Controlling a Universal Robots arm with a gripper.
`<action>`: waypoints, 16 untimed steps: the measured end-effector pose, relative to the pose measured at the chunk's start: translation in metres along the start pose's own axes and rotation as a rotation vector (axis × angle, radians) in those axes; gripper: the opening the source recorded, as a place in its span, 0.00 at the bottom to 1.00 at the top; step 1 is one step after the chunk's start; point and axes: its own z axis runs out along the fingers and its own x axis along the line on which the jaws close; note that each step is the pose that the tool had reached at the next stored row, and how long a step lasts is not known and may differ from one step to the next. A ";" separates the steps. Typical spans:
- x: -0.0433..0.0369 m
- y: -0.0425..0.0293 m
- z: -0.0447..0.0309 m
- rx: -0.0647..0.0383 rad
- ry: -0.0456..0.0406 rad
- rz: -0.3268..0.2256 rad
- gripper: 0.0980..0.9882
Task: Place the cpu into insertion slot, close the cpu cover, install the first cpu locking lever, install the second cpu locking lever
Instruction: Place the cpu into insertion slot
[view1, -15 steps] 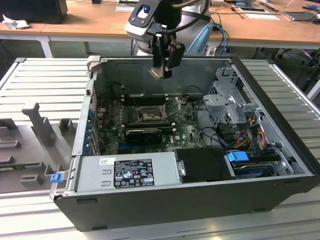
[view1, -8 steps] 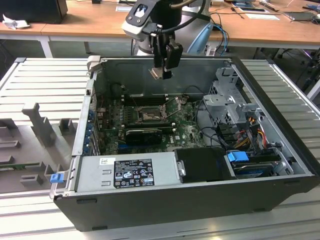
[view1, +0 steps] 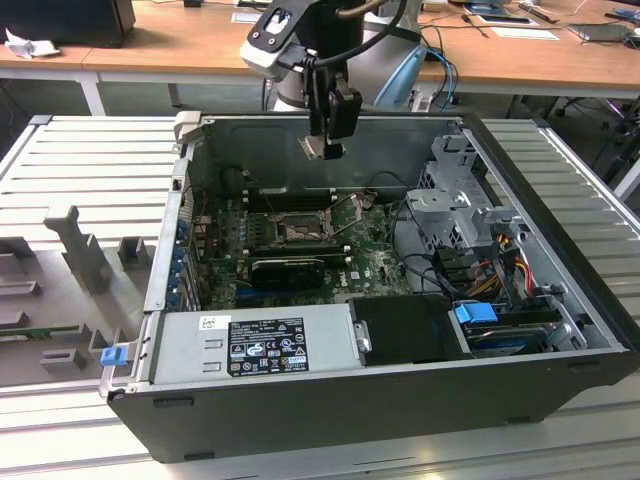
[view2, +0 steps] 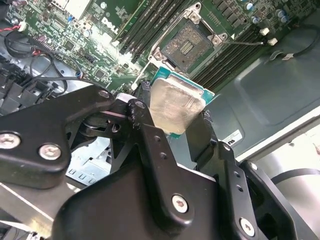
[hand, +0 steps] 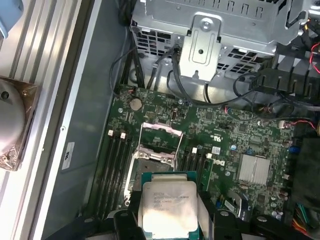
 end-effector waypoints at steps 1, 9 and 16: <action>0.0000 -0.0002 0.0024 0.000 -0.0006 0.003 0.48; -0.0001 -0.0005 0.0060 -0.001 -0.0082 0.079 0.48; -0.0001 -0.0007 0.0076 -0.001 -0.0080 0.079 0.48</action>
